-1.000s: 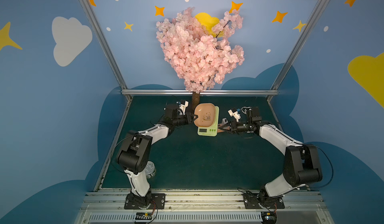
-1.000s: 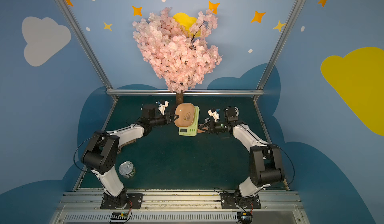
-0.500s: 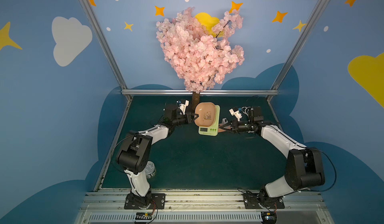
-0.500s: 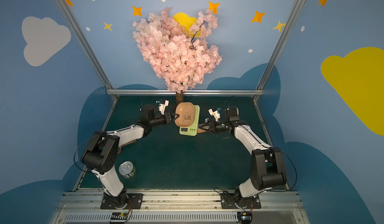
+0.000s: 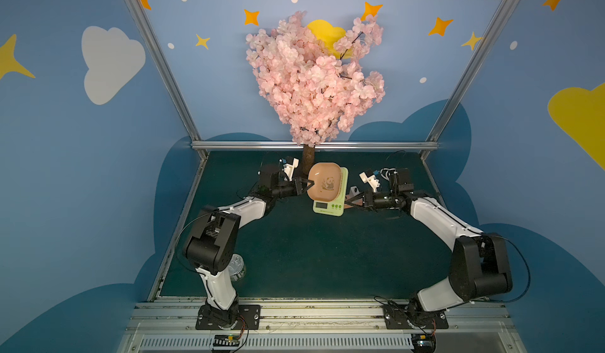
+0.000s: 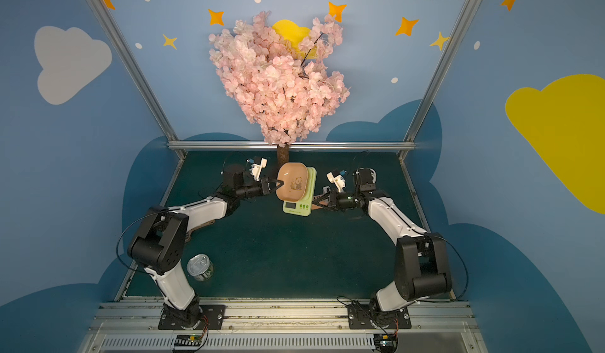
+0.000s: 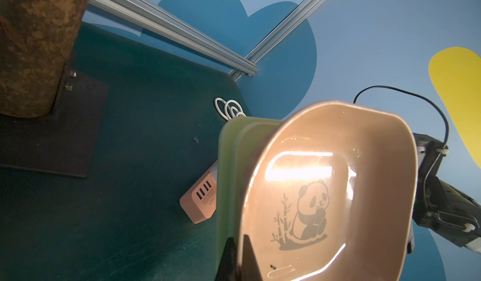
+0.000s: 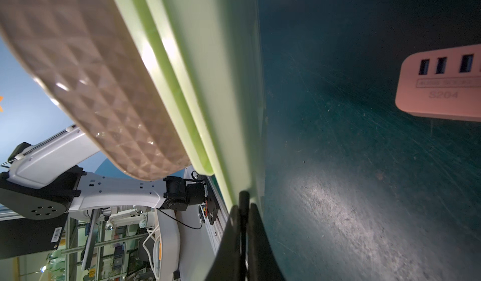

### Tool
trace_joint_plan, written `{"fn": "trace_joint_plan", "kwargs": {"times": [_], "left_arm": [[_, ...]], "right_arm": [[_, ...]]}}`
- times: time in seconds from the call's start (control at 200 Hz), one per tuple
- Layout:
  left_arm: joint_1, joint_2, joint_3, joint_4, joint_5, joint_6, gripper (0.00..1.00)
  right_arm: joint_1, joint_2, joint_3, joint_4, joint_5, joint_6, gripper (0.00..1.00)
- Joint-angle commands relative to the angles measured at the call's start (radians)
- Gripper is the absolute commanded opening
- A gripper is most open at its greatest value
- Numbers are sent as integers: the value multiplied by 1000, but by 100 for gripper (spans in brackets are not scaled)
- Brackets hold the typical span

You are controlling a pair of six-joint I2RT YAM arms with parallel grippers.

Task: Charge the electronic scale
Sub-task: Insert the charging cable into the electronic scale, then place the electronic scale at the center of the board.

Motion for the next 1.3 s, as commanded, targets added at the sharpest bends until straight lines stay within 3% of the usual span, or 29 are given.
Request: {"fn": "trace_joint_plan", "kwargs": {"times": [0.0,0.095,0.476,0.651,1.056,1.291], "left_arm": [[-15,-27,19,73,86,-30,4],[-16,-26,15,58,67,-26,4],[-32,-27,3,-50,-29,1,4],[-41,-34,4,-111,-71,9,4],[-64,-40,-11,-245,-164,27,4],[-72,-41,-3,-370,-270,36,4]], "right_arm": [[11,-12,11,-36,48,-41,0],[14,-11,14,-35,53,-40,0],[27,-21,22,-33,74,-36,35],[32,-37,30,-55,112,-41,47],[44,-73,104,-158,206,-120,64],[44,-101,142,-203,255,-154,68]]}}
